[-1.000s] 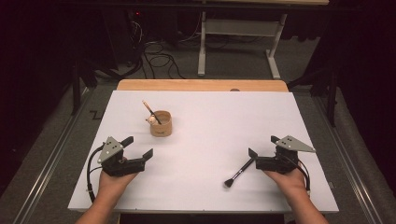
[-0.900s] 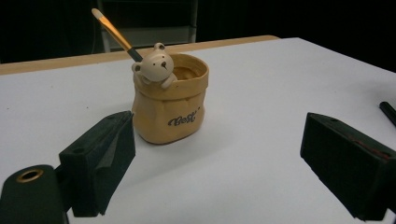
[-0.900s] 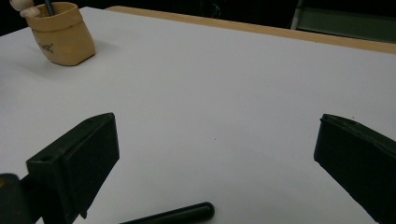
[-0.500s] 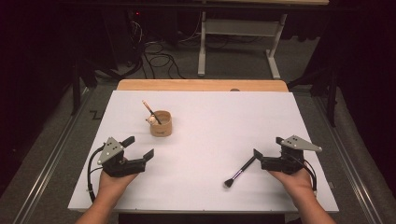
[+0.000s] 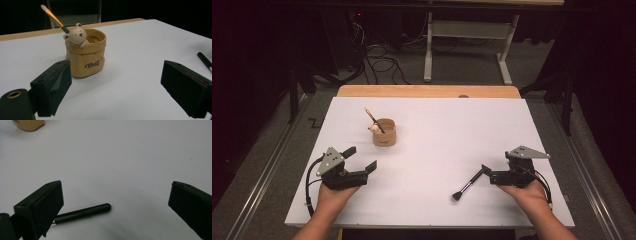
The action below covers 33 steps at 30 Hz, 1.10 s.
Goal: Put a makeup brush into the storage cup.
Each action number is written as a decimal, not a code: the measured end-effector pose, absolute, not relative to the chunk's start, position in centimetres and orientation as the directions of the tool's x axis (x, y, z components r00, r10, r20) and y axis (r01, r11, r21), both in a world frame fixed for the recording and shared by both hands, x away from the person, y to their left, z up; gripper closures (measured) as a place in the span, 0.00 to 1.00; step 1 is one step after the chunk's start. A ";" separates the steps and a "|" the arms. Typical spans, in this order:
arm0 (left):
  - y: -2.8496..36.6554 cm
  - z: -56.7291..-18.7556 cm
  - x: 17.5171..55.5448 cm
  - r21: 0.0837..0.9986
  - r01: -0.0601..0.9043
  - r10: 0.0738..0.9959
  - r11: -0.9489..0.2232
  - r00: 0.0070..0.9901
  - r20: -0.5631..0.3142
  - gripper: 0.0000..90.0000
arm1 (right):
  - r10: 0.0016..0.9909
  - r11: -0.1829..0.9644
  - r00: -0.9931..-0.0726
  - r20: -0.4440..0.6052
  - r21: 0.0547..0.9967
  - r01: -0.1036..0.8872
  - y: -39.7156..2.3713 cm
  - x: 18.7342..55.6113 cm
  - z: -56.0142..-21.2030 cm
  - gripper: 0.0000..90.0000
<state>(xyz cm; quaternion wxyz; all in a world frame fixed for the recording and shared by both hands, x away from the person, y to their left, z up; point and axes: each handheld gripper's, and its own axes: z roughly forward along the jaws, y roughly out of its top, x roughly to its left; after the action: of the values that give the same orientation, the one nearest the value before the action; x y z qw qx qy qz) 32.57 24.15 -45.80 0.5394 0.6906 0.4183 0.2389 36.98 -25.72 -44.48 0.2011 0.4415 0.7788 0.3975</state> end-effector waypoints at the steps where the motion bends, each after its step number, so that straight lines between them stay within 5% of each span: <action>1: 24.1 -45.8 32.5 0.946 0.317 0.834 -0.069 0.538 -0.120 0.12 | 0.847 0.303 -0.531 0.034 0.789 0.534 -25.7 36.9 -44.5 0.01; 33: 23.8 -45.7 32.6 0.945 0.323 0.808 -0.059 0.572 -0.145 0.12 | 0.821 0.467 -0.570 0.018 0.553 0.690 -23.1 35.9 -44.6 0.01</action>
<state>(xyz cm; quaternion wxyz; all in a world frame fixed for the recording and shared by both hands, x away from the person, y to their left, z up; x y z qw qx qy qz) 32.62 23.79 -45.69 0.5518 0.6937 0.4073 0.2198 35.90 -23.06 -44.60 0.1264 0.4461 0.8470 0.2601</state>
